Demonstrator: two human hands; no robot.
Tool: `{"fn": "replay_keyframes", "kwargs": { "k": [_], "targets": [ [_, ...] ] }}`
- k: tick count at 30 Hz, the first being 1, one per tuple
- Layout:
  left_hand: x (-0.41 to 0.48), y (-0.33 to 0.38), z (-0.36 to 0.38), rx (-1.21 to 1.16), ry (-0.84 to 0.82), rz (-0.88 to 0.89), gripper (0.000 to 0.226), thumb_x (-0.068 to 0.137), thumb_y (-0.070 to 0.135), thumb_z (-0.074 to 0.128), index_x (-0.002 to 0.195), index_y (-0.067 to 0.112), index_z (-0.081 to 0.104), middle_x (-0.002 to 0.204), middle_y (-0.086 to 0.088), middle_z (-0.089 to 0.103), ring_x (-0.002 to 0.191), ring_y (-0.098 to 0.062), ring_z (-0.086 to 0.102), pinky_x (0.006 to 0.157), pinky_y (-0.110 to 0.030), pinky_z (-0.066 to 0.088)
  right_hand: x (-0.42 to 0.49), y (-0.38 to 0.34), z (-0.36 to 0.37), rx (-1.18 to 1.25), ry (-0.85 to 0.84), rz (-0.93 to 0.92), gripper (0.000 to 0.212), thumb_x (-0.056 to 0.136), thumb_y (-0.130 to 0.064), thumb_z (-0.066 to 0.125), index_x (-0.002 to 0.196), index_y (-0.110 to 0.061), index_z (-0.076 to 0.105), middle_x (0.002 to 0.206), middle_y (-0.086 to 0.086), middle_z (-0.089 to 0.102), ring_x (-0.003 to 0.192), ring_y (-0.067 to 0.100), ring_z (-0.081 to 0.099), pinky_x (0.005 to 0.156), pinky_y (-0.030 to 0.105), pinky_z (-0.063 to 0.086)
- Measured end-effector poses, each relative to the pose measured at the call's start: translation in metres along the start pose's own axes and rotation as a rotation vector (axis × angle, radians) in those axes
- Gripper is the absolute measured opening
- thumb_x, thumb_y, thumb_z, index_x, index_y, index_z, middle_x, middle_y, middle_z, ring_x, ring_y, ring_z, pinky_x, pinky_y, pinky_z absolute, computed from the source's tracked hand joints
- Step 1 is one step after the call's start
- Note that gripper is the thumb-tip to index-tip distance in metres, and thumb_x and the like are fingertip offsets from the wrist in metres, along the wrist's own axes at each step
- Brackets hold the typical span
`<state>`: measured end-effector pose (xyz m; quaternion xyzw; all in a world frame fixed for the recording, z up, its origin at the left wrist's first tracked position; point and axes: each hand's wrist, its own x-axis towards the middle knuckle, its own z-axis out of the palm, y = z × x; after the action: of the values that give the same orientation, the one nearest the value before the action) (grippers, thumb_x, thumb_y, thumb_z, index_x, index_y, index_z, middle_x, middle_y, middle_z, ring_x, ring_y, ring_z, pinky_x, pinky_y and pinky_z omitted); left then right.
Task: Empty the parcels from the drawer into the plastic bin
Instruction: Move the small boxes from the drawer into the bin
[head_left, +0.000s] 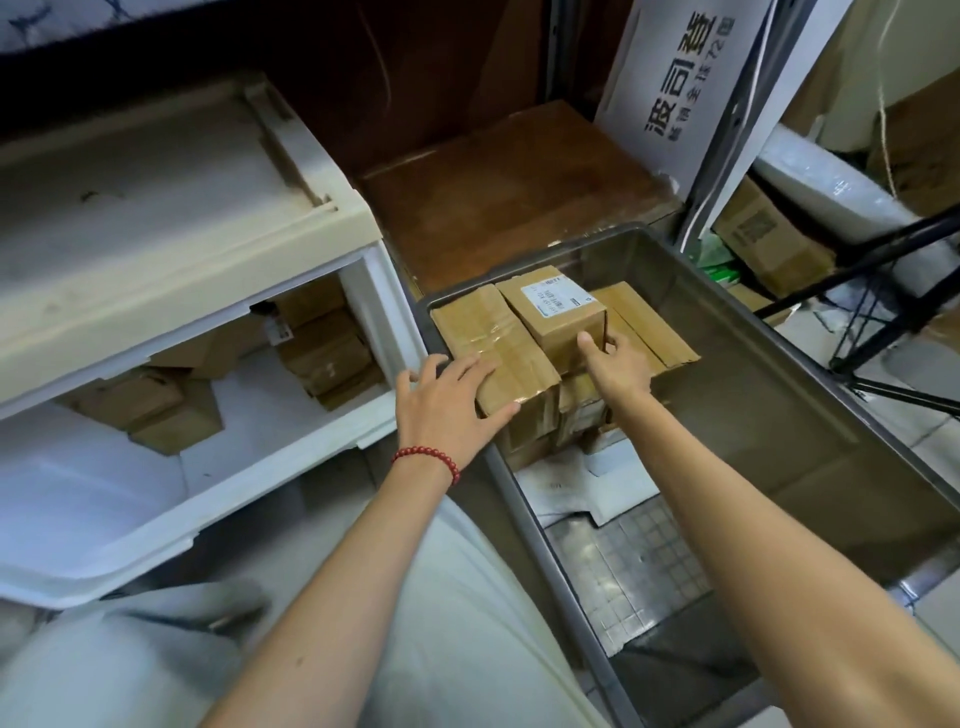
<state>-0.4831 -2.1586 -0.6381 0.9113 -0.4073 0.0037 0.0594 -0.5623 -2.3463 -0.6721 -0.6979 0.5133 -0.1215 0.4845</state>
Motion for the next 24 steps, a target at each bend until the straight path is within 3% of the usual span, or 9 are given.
{"fn": "replay_keyframes", "kwargs": {
  "k": [4, 6, 9, 12, 16, 24],
  "targets": [
    [-0.002, -0.004, -0.001, -0.018, -0.066, 0.013, 0.062, 0.09, 0.066, 0.036, 0.145, 0.037, 0.031, 0.152, 0.013, 0.031, 0.139, -0.018, 0.022, 0.106, -0.041, 0.024, 0.004, 0.008, -0.008, -0.314, -0.095, 0.034, 0.067, 0.093, -0.058, 0.047, 0.149, -0.028, 0.03, 0.156, 0.014, 0.022, 0.144, 0.037, 0.014, 0.114, 0.057, 0.011],
    [-0.004, -0.004, -0.002, -0.021, -0.096, 0.028, 0.061, 0.092, 0.063, 0.036, 0.146, 0.037, 0.028, 0.154, 0.013, 0.027, 0.14, -0.019, 0.019, 0.106, -0.042, 0.025, 0.002, 0.011, -0.011, -0.401, -0.117, 0.01, 0.067, 0.094, -0.053, 0.049, 0.151, -0.026, 0.027, 0.158, 0.015, 0.017, 0.144, 0.038, 0.012, 0.116, 0.057, 0.009],
    [-0.012, -0.013, -0.007, -0.121, -0.077, -0.023, 0.055, 0.092, 0.061, 0.038, 0.142, 0.037, 0.037, 0.148, 0.014, 0.037, 0.137, -0.017, 0.026, 0.102, -0.039, 0.029, -0.003, 0.015, -0.011, -0.361, -0.058, -0.067, 0.056, 0.098, -0.044, 0.046, 0.149, -0.027, 0.031, 0.155, 0.014, 0.027, 0.142, 0.037, 0.022, 0.116, 0.054, 0.018],
    [-0.022, -0.036, -0.015, -0.14, -0.042, -0.147, 0.052, 0.092, 0.06, 0.04, 0.137, 0.035, 0.045, 0.139, 0.009, 0.05, 0.131, -0.018, 0.035, 0.098, -0.038, 0.033, -0.016, 0.009, -0.007, -0.252, 0.048, -0.153, 0.059, 0.095, -0.049, 0.048, 0.147, -0.023, 0.034, 0.149, 0.012, 0.038, 0.137, 0.033, 0.034, 0.113, 0.049, 0.029],
    [-0.04, -0.073, -0.027, -0.092, -0.027, -0.28, 0.051, 0.091, 0.057, 0.044, 0.135, 0.032, 0.048, 0.138, 0.005, 0.052, 0.13, -0.022, 0.038, 0.098, -0.039, 0.035, -0.039, -0.015, -0.002, -0.153, 0.151, -0.311, 0.055, 0.094, -0.048, 0.05, 0.141, -0.02, 0.044, 0.145, 0.006, 0.045, 0.134, 0.025, 0.038, 0.111, 0.045, 0.03],
    [-0.083, -0.117, -0.055, 0.027, -0.004, -0.398, 0.054, 0.092, 0.056, 0.044, 0.138, 0.027, 0.045, 0.137, -0.003, 0.053, 0.129, -0.027, 0.039, 0.096, -0.04, 0.037, -0.104, -0.082, 0.043, -0.248, -0.045, -0.774, 0.043, 0.092, -0.049, 0.052, 0.127, -0.024, 0.058, 0.137, -0.002, 0.053, 0.129, 0.016, 0.043, 0.108, 0.036, 0.032]
  ]
}}
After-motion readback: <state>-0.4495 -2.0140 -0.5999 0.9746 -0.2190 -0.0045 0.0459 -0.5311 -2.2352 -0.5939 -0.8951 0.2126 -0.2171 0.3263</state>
